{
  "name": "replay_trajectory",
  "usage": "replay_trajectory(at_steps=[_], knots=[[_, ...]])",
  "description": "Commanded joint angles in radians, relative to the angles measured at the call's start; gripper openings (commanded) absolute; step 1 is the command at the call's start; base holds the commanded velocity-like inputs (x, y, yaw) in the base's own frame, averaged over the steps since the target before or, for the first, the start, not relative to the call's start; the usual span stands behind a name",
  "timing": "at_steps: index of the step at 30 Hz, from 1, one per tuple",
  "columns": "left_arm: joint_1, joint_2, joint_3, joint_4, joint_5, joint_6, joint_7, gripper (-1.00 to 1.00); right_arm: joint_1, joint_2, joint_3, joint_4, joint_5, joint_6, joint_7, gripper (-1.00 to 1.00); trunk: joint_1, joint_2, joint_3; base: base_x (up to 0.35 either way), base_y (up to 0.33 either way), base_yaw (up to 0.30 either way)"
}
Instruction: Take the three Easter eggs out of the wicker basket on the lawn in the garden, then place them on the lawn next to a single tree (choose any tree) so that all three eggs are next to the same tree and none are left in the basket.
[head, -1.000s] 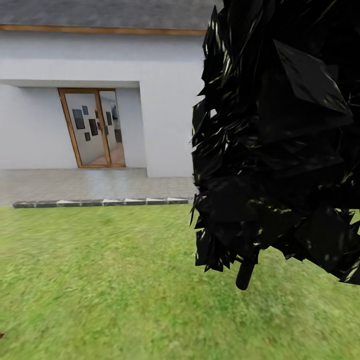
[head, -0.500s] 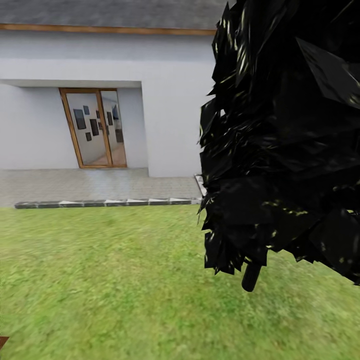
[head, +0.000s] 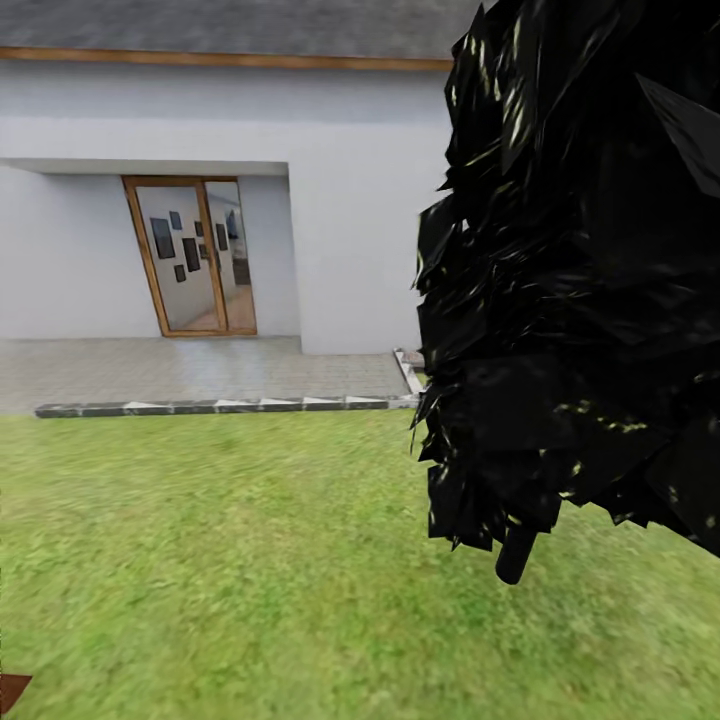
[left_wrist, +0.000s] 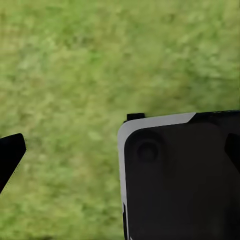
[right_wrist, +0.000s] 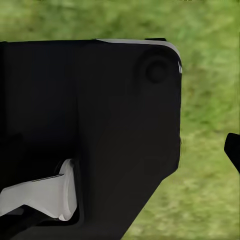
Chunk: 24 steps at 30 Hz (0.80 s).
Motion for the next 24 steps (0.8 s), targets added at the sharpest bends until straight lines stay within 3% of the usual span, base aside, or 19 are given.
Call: replay_trajectory(at_steps=[1, 24], knots=[[0.000, 0.000, -0.004, 0.001, -0.001, -0.003, 0.000, 1.00, 0.000, 0.000, -0.002, 0.000, 0.000, -0.003, 0.000, 1.00, 0.000, -0.001, 0.000, 0.037, 0.145, 0.000], [0.000, 0.000, -0.004, 0.001, -0.002, -0.003, -0.002, 1.00, 0.000, 0.000, -0.002, 0.000, 0.000, -0.003, 0.000, 1.00, 0.000, -0.001, 0.000, 0.036, 0.246, 0.000]])
